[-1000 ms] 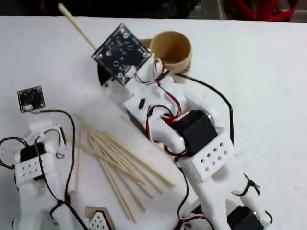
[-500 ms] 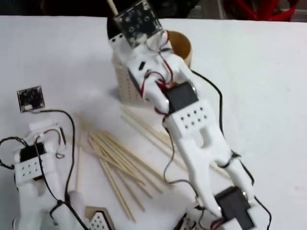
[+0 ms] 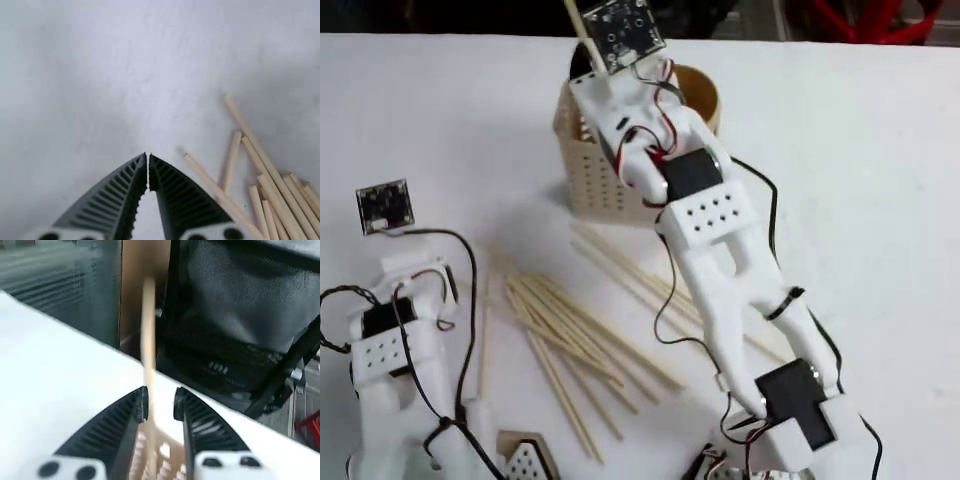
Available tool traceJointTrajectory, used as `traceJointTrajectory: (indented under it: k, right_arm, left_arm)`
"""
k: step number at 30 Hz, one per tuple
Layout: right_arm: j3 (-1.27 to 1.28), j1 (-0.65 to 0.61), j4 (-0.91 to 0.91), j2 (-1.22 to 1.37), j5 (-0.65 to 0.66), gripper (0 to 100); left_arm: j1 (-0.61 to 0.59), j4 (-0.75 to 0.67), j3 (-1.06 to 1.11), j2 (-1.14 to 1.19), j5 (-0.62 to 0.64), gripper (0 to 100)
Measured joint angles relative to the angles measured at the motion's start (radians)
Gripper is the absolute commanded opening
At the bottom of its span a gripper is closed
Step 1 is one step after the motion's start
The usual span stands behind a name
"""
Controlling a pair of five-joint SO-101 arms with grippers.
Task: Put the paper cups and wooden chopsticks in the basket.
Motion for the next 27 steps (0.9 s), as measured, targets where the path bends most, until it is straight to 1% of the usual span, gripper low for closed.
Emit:
traceJointTrajectory:
  k: [5, 11, 15, 20, 24, 27]
  right_arm:
    - [0.000, 0.000, 0.187, -0.130, 0.000, 6.9]
    - [0.000, 0.000, 0.493, -0.301, 0.000, 6.6]
    - [0.005, 0.000, 0.694, -0.358, 0.008, 6.5]
    - [0.106, 0.000, 0.878, -0.365, 0.144, 6.3]
    - [0.233, 0.000, 0.933, -0.371, 0.244, 6.2]
    - [0.334, 0.000, 0.937, -0.373, 0.295, 6.2]
  left_arm:
    - [0.000, 0.000, 0.000, 0.000, 0.000, 3]
    - [0.000, 0.000, 0.000, 0.000, 0.000, 3]
    - [0.000, 0.000, 0.000, 0.000, 0.000, 3]
    - [0.000, 0.000, 0.000, 0.000, 0.000, 3]
    - [0.000, 0.000, 0.000, 0.000, 0.000, 3]
    - [0.000, 0.000, 0.000, 0.000, 0.000, 3]
